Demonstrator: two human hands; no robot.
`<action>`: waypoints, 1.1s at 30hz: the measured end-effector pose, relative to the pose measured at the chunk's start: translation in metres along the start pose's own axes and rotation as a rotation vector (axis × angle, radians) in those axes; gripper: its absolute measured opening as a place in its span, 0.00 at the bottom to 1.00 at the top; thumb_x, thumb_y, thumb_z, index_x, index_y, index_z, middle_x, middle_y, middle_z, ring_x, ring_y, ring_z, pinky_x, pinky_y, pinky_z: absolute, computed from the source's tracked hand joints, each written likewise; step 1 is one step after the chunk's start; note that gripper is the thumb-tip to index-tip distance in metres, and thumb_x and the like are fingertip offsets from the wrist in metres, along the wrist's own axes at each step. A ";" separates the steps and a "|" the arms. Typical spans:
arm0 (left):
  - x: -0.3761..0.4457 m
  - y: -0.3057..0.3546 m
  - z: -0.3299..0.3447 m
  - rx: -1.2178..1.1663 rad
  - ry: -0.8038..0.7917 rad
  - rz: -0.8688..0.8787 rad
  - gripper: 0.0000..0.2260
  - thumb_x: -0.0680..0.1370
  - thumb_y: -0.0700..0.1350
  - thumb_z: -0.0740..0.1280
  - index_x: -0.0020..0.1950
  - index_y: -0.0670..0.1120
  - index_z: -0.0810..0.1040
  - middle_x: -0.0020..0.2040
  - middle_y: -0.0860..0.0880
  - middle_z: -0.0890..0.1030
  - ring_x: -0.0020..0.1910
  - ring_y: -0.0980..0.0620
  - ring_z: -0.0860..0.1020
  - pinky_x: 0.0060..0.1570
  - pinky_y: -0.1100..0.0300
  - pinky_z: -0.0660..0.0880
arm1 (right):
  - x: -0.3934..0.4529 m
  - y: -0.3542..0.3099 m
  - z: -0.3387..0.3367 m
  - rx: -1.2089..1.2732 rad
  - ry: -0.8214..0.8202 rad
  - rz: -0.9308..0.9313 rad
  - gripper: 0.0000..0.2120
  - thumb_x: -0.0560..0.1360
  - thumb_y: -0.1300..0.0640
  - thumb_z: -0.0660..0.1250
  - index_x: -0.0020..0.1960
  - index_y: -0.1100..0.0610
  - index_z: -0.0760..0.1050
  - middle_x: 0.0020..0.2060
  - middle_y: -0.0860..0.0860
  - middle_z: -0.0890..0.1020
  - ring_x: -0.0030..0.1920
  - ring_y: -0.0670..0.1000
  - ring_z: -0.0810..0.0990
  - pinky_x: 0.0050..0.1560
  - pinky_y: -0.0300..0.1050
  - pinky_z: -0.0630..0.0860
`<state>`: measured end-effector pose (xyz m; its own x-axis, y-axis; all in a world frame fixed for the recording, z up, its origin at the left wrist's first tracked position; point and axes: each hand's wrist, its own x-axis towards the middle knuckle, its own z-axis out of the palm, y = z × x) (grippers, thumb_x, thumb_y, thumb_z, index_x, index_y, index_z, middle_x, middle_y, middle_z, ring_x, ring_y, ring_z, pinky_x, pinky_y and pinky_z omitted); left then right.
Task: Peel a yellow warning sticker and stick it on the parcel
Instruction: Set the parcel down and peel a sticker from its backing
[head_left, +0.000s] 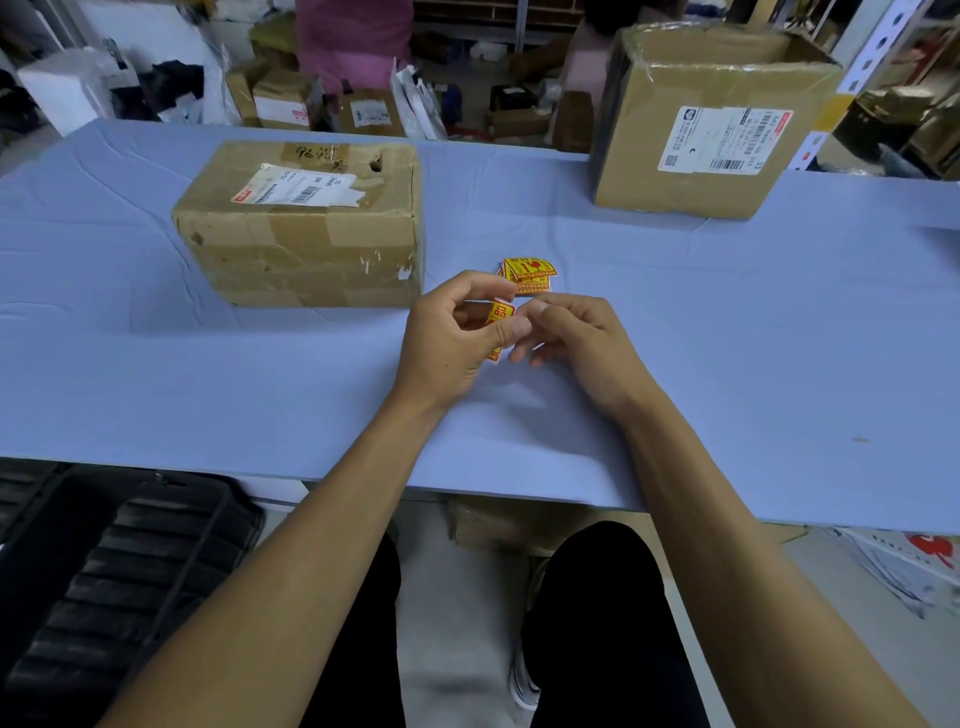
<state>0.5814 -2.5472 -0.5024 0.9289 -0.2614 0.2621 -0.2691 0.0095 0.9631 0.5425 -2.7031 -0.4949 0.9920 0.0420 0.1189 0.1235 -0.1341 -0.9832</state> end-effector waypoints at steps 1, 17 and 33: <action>0.000 0.001 0.000 -0.005 -0.004 -0.004 0.11 0.70 0.37 0.77 0.50 0.45 0.81 0.43 0.50 0.82 0.39 0.57 0.81 0.39 0.64 0.77 | 0.001 0.000 0.000 0.001 -0.001 0.001 0.15 0.82 0.63 0.57 0.42 0.57 0.79 0.34 0.48 0.84 0.35 0.47 0.82 0.38 0.38 0.75; -0.004 0.007 0.001 -0.057 -0.058 -0.043 0.19 0.68 0.35 0.78 0.56 0.46 0.78 0.48 0.47 0.82 0.36 0.54 0.83 0.30 0.62 0.75 | -0.001 -0.001 0.001 0.028 0.015 -0.080 0.12 0.82 0.64 0.60 0.42 0.63 0.77 0.31 0.53 0.79 0.29 0.49 0.75 0.34 0.40 0.73; -0.004 0.008 0.000 -0.026 -0.054 -0.044 0.17 0.68 0.37 0.78 0.54 0.47 0.79 0.49 0.45 0.83 0.36 0.53 0.82 0.31 0.59 0.78 | 0.000 0.001 0.000 0.023 0.007 -0.076 0.13 0.82 0.63 0.60 0.41 0.61 0.76 0.32 0.54 0.79 0.30 0.49 0.75 0.35 0.40 0.72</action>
<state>0.5756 -2.5463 -0.4962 0.9246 -0.3134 0.2164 -0.2208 0.0219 0.9751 0.5423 -2.7030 -0.4955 0.9800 0.0445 0.1938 0.1976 -0.1078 -0.9743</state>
